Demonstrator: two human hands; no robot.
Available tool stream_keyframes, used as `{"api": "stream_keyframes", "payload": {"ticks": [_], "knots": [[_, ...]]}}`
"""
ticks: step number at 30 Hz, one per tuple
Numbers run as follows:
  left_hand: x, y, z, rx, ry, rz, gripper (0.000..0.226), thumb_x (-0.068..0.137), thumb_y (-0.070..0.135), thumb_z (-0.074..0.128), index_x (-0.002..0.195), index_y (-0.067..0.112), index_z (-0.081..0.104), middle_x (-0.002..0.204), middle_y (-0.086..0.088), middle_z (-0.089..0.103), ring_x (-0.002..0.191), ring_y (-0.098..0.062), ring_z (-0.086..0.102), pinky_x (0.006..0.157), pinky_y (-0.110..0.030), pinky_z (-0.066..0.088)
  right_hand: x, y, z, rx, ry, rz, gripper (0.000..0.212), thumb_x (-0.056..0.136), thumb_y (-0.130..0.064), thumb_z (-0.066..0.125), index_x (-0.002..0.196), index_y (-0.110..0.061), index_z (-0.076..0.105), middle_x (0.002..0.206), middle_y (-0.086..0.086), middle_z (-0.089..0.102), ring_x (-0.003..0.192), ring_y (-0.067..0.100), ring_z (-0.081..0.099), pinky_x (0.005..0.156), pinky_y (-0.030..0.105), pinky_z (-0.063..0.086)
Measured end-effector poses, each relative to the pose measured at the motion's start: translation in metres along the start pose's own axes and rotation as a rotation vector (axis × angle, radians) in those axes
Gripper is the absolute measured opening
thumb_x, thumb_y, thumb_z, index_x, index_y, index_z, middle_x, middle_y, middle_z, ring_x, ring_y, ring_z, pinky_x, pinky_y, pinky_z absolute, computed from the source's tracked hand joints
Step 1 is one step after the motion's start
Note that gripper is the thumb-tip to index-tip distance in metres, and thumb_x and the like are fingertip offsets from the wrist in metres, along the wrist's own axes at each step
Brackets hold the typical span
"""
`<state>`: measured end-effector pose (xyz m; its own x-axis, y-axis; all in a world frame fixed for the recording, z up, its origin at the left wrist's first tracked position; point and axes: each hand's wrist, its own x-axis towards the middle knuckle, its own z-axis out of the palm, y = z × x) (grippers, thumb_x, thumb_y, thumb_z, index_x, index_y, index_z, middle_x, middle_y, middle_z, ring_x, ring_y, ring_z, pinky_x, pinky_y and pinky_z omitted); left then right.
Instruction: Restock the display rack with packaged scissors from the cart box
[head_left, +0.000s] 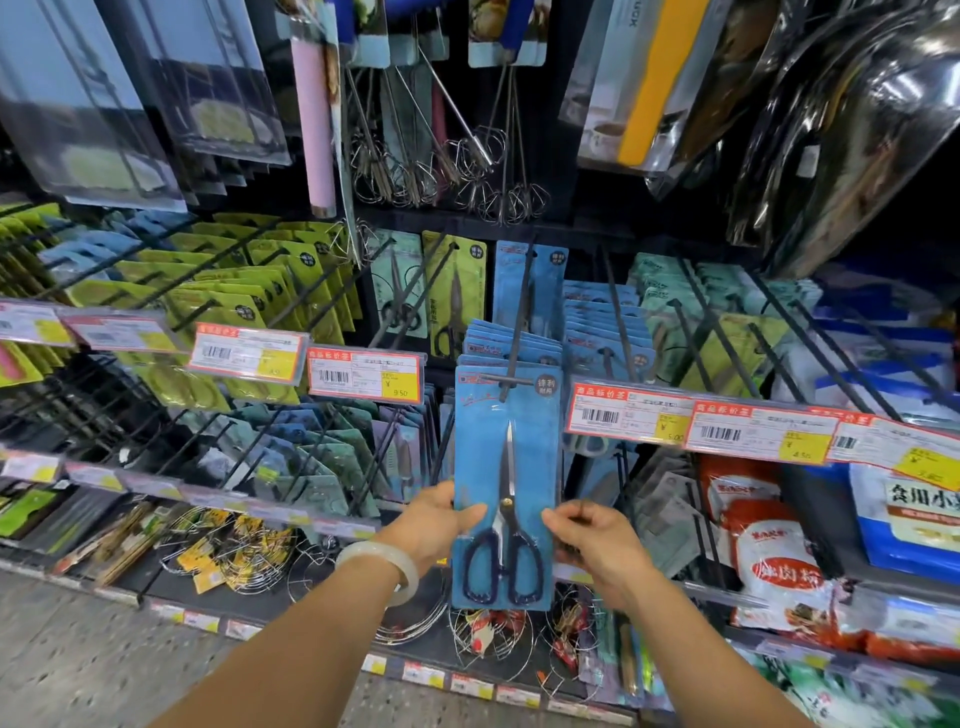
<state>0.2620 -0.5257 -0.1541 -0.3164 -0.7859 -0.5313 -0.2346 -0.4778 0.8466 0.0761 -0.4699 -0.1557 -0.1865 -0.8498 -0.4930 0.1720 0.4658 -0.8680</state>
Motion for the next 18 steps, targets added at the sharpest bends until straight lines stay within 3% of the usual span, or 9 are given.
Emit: {"api": "stream_keyframes", "payload": {"ticks": [2, 6, 11, 14, 18], "knots": [[0.002, 0.001, -0.003, -0.012, -0.042, 0.000, 0.028, 0.095, 0.009, 0.053, 0.123, 0.011, 0.058, 0.119, -0.009, 0.067, 0.111, -0.027, 0.063, 0.095, -0.046, 0.051, 0.000, 0.001, 0.003, 0.028, 0.016, -0.001, 0.013, 0.082, -0.004, 0.066, 0.072, -0.008, 0.058, 0.079, 0.008, 0.064, 0.073, 0.021, 0.060, 0.075, 0.034, 0.053], [0.002, 0.003, -0.010, -0.042, -0.118, 0.008, 0.029, 0.095, 0.007, 0.051, 0.123, 0.009, 0.057, 0.117, -0.008, 0.066, 0.108, -0.026, 0.063, 0.093, -0.042, 0.051, -0.001, 0.004, 0.007, 0.053, 0.027, -0.021, 0.018, 0.084, 0.001, 0.062, 0.070, -0.007, 0.055, 0.068, 0.004, 0.063, 0.058, 0.010, 0.062, 0.057, 0.020, 0.054], [0.002, 0.007, -0.018, -0.034, -0.187, 0.002, 0.022, 0.096, 0.008, 0.050, 0.114, 0.016, 0.059, 0.106, -0.001, 0.069, 0.091, -0.013, 0.066, 0.073, -0.025, 0.056, 0.001, 0.012, 0.010, 0.081, 0.038, -0.044, 0.020, 0.083, 0.004, 0.062, 0.071, -0.009, 0.052, 0.067, 0.002, 0.066, 0.058, 0.010, 0.065, 0.060, 0.022, 0.057], [0.001, 0.008, -0.021, -0.036, -0.209, -0.006, 0.020, 0.095, 0.008, 0.051, 0.109, 0.018, 0.060, 0.101, 0.001, 0.070, 0.088, -0.012, 0.066, 0.076, -0.026, 0.056, 0.002, 0.014, 0.011, 0.127, 0.034, -0.073, 0.026, 0.082, 0.007, 0.061, 0.075, -0.013, 0.046, 0.070, 0.006, 0.063, 0.061, 0.013, 0.066, 0.060, 0.027, 0.055], [0.003, 0.007, -0.023, -0.049, -0.223, -0.019, 0.019, 0.094, 0.008, 0.053, 0.110, 0.015, 0.061, 0.100, -0.002, 0.071, 0.087, -0.015, 0.067, 0.074, -0.029, 0.056, 0.001, 0.013, 0.010, 0.127, -0.002, -0.065, 0.020, 0.082, 0.006, 0.061, 0.074, -0.010, 0.051, 0.064, 0.001, 0.067, 0.060, 0.013, 0.065, 0.057, 0.022, 0.055]]}}
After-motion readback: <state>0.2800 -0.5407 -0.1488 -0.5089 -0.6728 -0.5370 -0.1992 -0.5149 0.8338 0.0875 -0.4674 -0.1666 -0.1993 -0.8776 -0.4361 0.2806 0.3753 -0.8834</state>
